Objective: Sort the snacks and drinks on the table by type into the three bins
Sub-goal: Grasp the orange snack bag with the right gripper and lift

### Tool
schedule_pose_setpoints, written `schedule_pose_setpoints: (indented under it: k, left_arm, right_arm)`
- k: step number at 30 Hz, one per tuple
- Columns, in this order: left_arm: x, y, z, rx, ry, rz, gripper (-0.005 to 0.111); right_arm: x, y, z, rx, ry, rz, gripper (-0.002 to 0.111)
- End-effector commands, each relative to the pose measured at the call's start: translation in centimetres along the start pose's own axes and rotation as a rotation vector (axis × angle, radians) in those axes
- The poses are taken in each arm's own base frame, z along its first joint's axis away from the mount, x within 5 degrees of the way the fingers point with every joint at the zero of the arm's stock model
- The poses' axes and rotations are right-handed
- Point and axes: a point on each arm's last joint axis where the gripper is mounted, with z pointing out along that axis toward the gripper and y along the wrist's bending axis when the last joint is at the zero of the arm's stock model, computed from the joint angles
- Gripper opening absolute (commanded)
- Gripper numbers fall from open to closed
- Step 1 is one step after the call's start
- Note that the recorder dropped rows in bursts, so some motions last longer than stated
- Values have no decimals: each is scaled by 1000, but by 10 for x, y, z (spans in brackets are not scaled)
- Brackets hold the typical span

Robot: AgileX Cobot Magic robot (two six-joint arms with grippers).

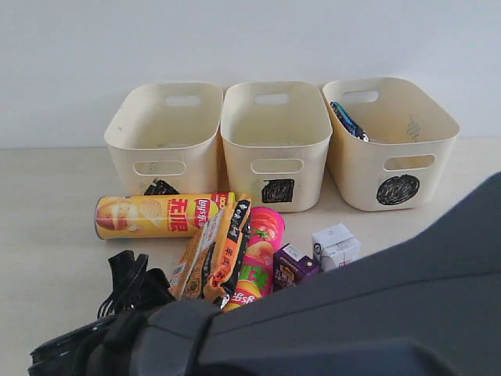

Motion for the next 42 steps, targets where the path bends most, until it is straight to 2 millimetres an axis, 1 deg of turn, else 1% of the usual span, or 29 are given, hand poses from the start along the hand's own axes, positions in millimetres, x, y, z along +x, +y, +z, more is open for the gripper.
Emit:
schedule_pose_setpoints:
  k: [1,4,7,16,18,23,25,27,29,32,36,40,42]
  left_arm:
    - [-3,0,-1,2,-21,-15,4]
    - [-3,0,-1,2,-21,-15,4]
    - [-3,0,-1,2,-21,-15,4]
    - [-3,0,-1,2,-21,-15,4]
    - [-3,0,-1,2,-21,-15,4]
    - [-3,0,-1,2,-21,-15,4]
    - [-3,0,-1,2,-21,-15,4]
    - [-3,0,-1,2,-21,-15,4]
    - [-3,0,-1,2,-21,-15,4]
    - [-3,0,-1,2,-21,-15,4]
    - [-3,0,-1,2,-21,-15,4]
    - [-3,0,-1,2,-21,-15,4]
    - [-3,0,-1,2,-21,-15,4]
  right_arm:
    - [-4,3,15,30,87,-46,64]
    - [-9,6,25,44,106,-46,64]
    - [-9,4,28,80,115,-46,64]
    - [9,-5,43,63,136,28,64]
    - [12,-7,46,60,136,35,61]
    - [15,-9,50,56,133,45,41]
    - [15,-9,50,56,133,39,24]
    - [16,-9,50,55,135,27,2]
    - [16,-9,49,53,145,6,0]
    - [19,-9,49,51,179,-17,0]
    - [22,-13,40,88,236,-42,0]
    - [12,-19,14,142,186,-54,0]
    - [10,-22,1,180,194,-64,0]
